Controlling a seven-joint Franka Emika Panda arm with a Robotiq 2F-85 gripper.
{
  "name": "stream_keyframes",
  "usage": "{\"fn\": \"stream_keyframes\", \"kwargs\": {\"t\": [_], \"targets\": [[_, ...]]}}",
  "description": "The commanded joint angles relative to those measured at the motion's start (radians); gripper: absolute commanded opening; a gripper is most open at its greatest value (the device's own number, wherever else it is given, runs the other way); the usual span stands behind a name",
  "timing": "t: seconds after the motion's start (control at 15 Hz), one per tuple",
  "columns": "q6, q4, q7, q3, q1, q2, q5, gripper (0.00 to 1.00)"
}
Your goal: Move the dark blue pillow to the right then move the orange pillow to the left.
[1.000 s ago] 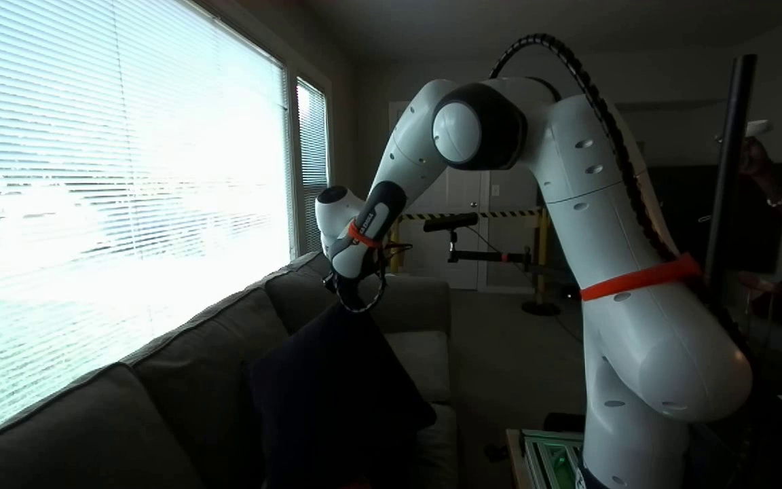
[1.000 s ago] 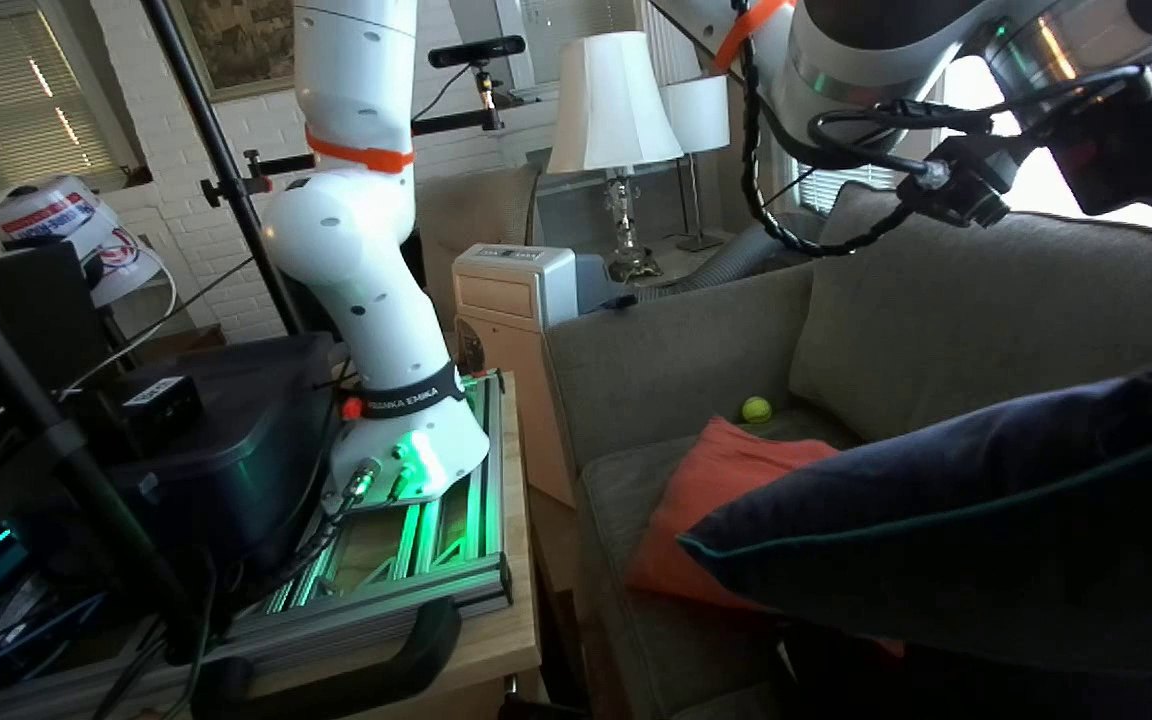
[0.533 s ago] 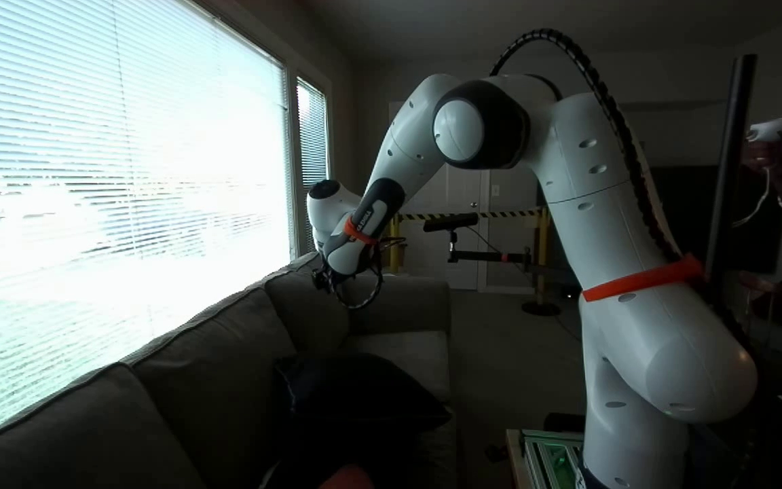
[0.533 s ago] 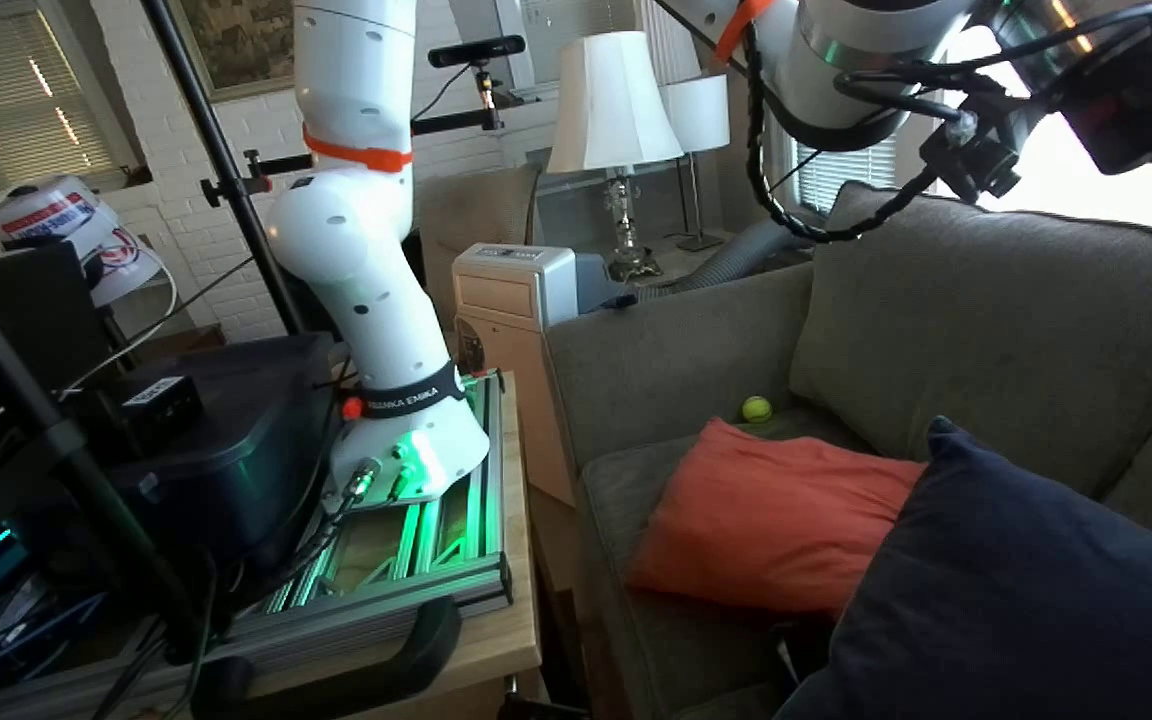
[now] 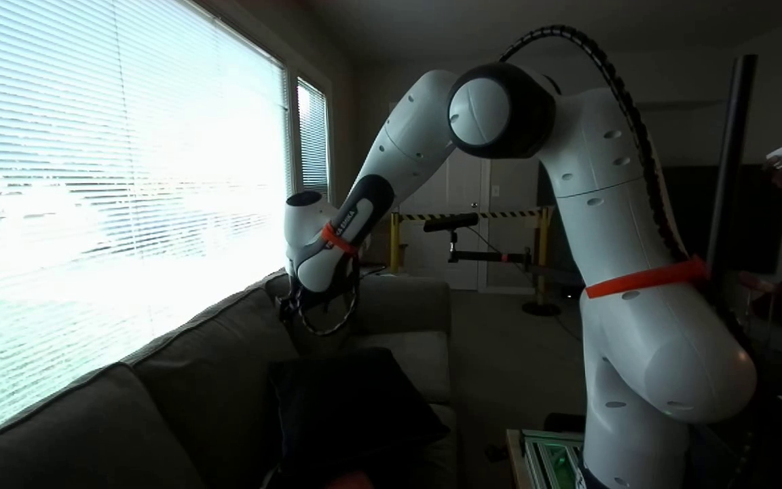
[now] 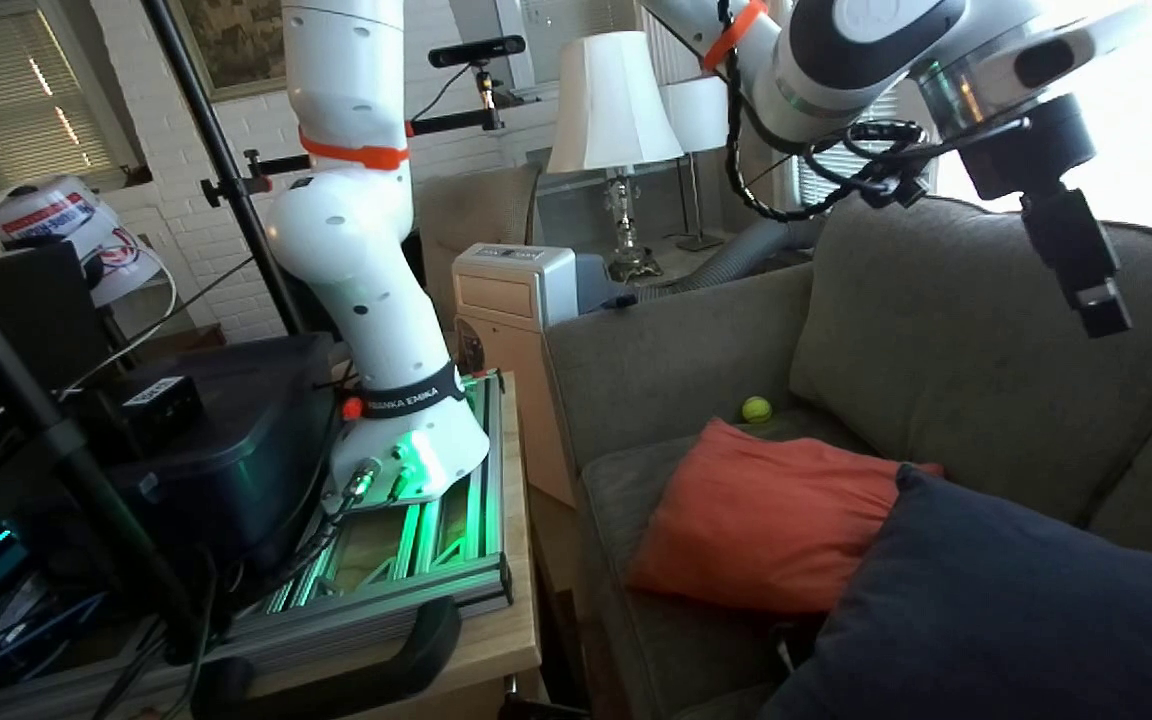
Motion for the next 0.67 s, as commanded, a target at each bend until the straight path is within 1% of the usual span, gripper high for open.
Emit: {"fn": "stream_keyframes", "kwargs": {"t": [0.0, 0.13, 0.27, 0.4, 0.6], "targets": [[-0.020, -0.098, -0.111, 0.124, -0.069, -0.058, 0.225, 1.00], [-0.029, -0.137, -0.174, 0.182, -0.101, -0.066, 0.364, 1.00], [-0.041, -0.169, -0.223, 0.218, -0.123, -0.071, 0.465, 1.00], [-0.053, -0.209, -0.258, 0.241, -0.135, -0.070, 0.536, 1.00], [-0.064, -0.272, -0.307, 0.264, -0.143, -0.066, 0.597, 1.00]]}}
